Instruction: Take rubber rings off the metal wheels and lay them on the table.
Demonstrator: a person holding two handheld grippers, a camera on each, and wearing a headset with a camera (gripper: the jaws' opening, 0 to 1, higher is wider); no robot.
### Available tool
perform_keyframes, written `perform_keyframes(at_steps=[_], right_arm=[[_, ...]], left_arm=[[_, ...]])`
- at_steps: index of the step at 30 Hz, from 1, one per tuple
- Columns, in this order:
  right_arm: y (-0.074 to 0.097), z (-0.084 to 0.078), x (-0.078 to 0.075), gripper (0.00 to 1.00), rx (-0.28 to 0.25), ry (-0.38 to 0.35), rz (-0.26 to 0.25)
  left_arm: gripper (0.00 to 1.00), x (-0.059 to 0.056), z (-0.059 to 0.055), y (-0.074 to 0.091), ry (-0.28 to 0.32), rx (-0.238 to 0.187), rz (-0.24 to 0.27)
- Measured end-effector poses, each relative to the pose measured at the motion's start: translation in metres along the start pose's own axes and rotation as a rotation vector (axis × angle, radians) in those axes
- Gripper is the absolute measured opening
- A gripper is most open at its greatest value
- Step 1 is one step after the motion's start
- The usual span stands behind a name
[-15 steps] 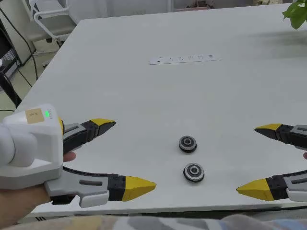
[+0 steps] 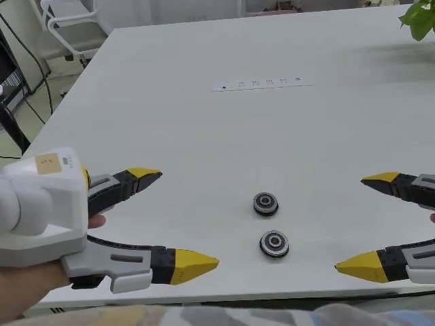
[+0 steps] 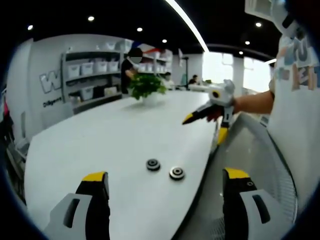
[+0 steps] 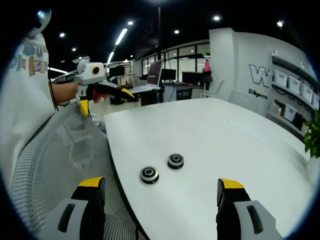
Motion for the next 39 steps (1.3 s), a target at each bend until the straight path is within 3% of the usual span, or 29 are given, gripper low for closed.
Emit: perform_keyframes(at_steps=[39], right_arm=[[-0.009, -0.002, -0.002, 0.93, 0.005, -0.007, 0.019]], left_arm=[[0.93, 0.003, -0.006, -0.01, -0.001, 0.031, -0.025]])
Point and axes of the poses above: the centre of the closed fingertips' face, and the gripper's own axes: y roughly backward along the fingers, x roughly to its left, z roughly out of its top, the point moved 1 cm from there along y, roughly backward along the fingers, and after that the axes turned 2 degrees about -y, right-handed, at the moved point
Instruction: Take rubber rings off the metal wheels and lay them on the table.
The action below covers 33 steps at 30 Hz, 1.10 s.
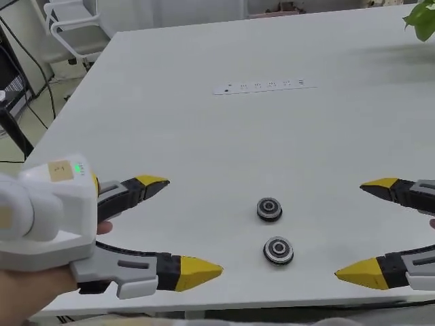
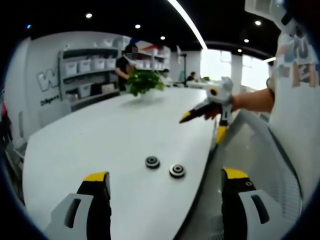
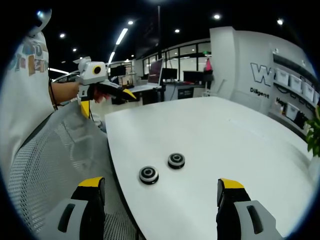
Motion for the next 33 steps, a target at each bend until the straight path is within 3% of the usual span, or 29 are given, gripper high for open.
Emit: perform_keyframes(at_steps=[33], right_arm=[[-0.031, -0.004, -0.007, 0.9, 0.005, 0.002, 0.023]], left_arm=[[0.88, 0.011, -0.008, -0.015, -0.024, 0.022, -0.033]])
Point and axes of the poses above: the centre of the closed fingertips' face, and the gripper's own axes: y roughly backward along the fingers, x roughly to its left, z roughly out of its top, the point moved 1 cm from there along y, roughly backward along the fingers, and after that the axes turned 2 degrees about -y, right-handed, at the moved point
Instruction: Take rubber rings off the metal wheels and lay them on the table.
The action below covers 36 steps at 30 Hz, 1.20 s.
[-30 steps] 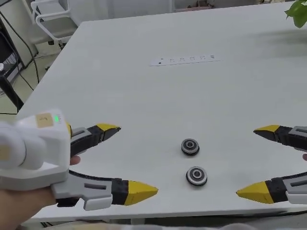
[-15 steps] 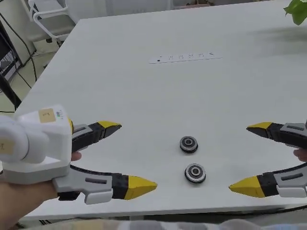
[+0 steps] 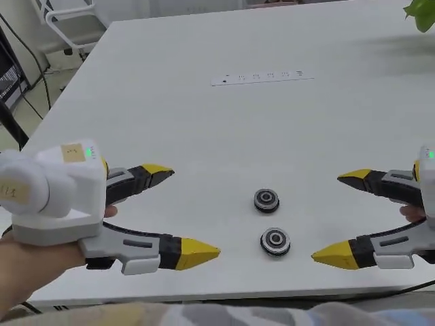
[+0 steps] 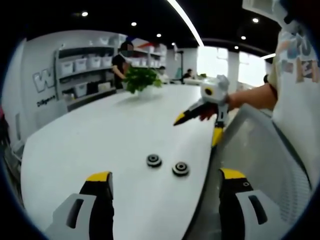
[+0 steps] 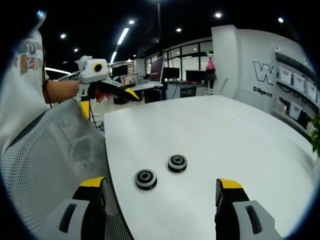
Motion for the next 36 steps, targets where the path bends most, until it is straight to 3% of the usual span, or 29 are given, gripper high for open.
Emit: perform_keyframes(at_steps=[10, 22, 36], right_arm=[[-0.006, -0.004, 0.001, 0.88, 0.022, 0.019, 0.009], [-0.015, -0.009, 0.004, 0.81, 0.042, 0.047, 0.037], [-0.02, -0.01, -0.003, 0.75, 0.045, 0.047, 0.042]], left_arm=[[0.88, -0.001, -0.005, -0.014, 0.002, 0.024, -0.026], [0.84, -0.009, -0.01, -0.027, -0.015, 0.06, -0.106], [0.77, -0.003, -0.012, -0.047, -0.04, 0.09, -0.15]])
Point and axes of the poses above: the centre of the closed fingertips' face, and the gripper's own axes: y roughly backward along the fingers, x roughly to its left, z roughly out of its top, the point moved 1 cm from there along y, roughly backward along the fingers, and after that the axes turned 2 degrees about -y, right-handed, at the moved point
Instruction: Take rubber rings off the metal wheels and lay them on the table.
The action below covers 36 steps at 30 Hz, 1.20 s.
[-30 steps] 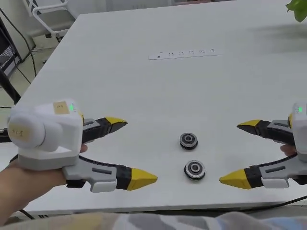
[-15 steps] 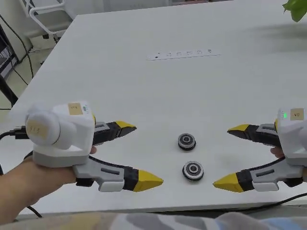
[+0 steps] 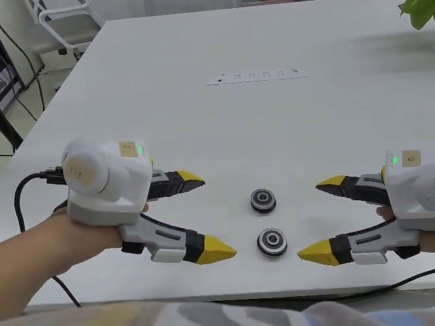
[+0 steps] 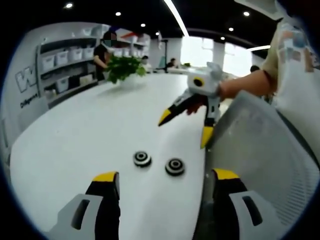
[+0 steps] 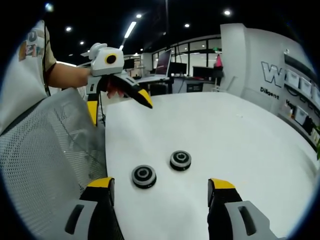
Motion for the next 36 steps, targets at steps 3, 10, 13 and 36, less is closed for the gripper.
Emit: perform_keyframes(at_steps=[3, 10, 13, 36], right_arm=[[-0.002, -0.001, 0.0, 0.74, 0.004, -0.002, 0.004], [-0.005, -0.002, -0.001, 0.69, 0.003, -0.007, 0.013], [-0.007, -0.004, 0.0, 0.67, 0.009, -0.008, 0.02], [-0.02, -0.011, 0.009, 0.54, 0.04, 0.008, 0.081]], left_arm=[[0.74, 0.0, 0.001, -0.005, -0.006, 0.008, -0.01], [0.72, -0.002, 0.0, -0.015, -0.006, 0.02, -0.03], [0.71, -0.002, -0.001, -0.019, -0.001, 0.026, -0.038], [0.58, -0.011, -0.013, -0.044, -0.011, 0.084, -0.119]])
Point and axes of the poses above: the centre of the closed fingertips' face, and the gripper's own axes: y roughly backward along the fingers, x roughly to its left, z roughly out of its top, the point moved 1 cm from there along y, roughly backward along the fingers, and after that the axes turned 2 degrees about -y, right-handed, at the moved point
